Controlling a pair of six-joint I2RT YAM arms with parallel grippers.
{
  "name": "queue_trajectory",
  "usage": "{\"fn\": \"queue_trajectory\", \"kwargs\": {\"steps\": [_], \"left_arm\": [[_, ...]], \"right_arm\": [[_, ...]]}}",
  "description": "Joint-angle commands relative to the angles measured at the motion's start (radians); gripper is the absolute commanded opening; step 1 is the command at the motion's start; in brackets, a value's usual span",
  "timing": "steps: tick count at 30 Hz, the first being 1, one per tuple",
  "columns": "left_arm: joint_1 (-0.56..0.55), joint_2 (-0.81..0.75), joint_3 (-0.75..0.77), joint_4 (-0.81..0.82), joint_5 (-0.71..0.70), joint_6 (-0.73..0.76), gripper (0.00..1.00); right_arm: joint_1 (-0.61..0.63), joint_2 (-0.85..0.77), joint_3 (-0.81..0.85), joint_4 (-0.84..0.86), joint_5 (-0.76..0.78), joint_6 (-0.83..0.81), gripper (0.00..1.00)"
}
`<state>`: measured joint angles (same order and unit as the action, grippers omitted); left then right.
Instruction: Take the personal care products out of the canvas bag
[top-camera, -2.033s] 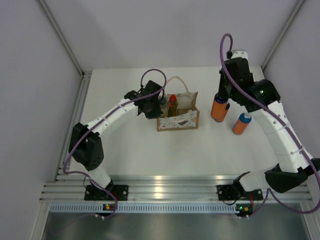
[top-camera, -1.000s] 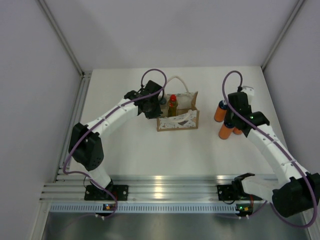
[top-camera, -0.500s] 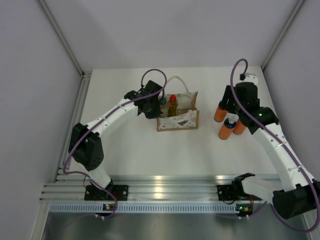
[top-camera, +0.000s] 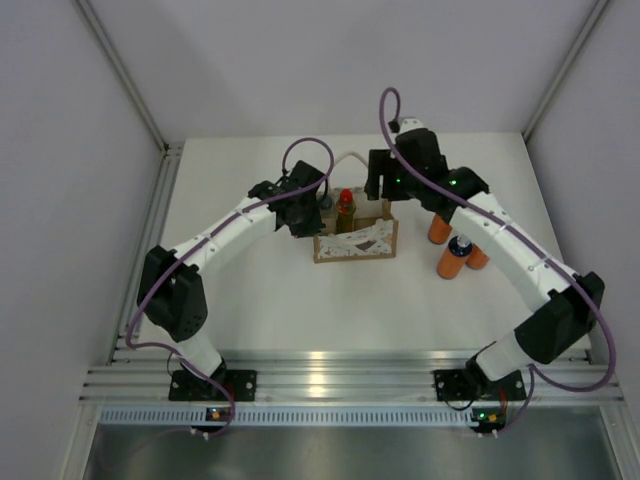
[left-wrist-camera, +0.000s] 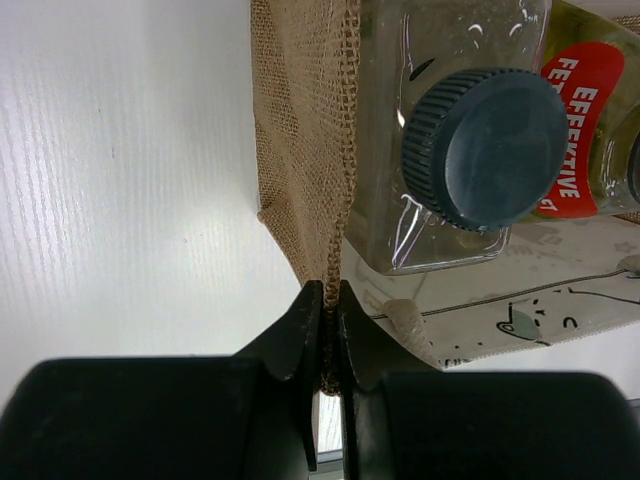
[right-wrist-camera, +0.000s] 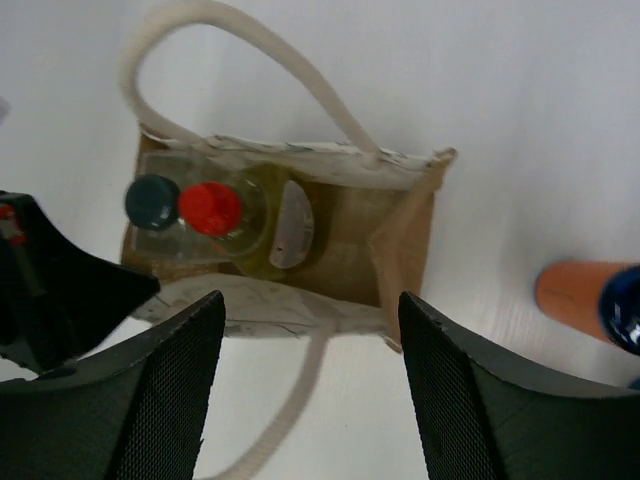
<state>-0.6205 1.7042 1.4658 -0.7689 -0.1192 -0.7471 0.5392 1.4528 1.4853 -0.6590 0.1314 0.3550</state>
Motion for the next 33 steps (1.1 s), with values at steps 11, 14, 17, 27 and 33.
{"fn": "queue_trajectory", "kwargs": {"steps": [11, 14, 17, 27, 33], "left_arm": [[-0.002, -0.020, 0.022, -0.036, 0.000, 0.014, 0.07], [-0.002, -0.021, 0.022, -0.036, -0.004, 0.014, 0.07], [-0.004, -0.020, 0.021, -0.036, 0.000, 0.014, 0.07], [-0.002, -0.021, 0.022, -0.036, 0.001, 0.017, 0.07], [-0.002, -0.025, 0.021, -0.036, 0.003, 0.017, 0.07]], "right_arm": [[0.176, 0.331, 0.368, -0.070, 0.106, -0.044, 0.59], [0.176, 0.365, 0.392, -0.077, 0.123, -0.060, 0.55], [0.176, 0.391, 0.405, -0.087, 0.134, -0.067, 0.53], [0.185, 0.417, 0.369, -0.093, 0.129, -0.053, 0.48], [0.186, 0.429, 0.356, -0.091, 0.137, -0.056, 0.43]]}}
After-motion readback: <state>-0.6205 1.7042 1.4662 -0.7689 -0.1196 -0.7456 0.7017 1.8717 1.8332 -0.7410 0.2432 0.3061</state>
